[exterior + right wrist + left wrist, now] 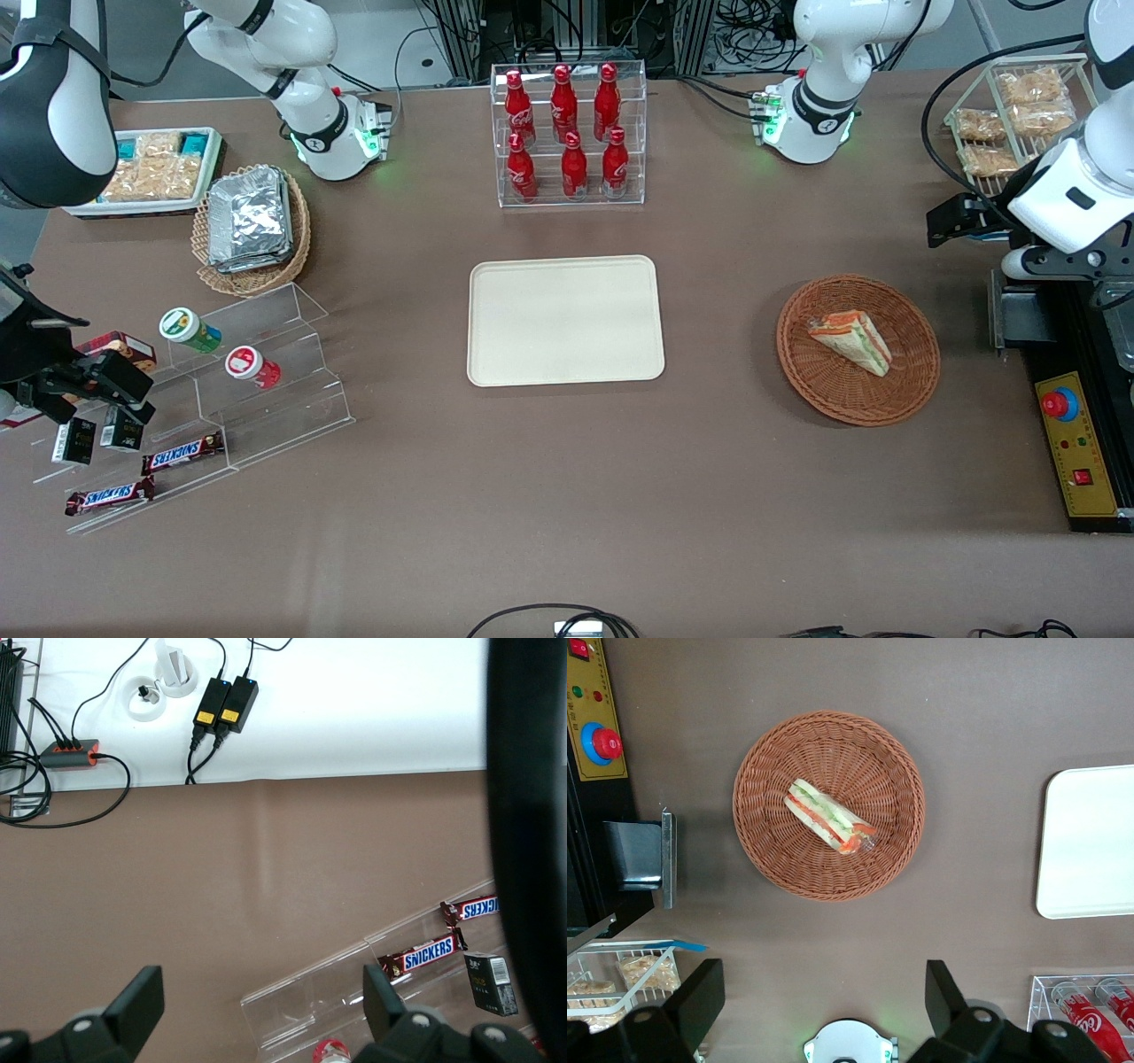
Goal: Place sandwich from basket to tray
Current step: 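Move the left gripper over the wrapped sandwich in the wicker basket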
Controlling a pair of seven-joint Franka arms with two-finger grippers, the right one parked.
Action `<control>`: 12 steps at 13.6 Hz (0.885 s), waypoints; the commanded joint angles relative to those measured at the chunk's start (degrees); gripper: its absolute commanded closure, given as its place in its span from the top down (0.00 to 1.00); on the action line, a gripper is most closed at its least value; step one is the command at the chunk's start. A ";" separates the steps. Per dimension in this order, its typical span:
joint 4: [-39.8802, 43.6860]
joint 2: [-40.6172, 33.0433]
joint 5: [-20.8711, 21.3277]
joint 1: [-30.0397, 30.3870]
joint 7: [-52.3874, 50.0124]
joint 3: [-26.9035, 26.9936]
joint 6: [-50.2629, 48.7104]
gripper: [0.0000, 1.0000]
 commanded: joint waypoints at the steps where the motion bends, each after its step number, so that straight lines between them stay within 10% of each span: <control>1: 0.36 -0.18 0.96 -0.23 0.69 0.37 -0.33 1.00; 6: -0.95 2.10 4.74 -0.32 -0.54 0.38 2.38 1.00; 12: -22.55 0.61 5.97 -0.32 -15.01 0.55 25.73 1.00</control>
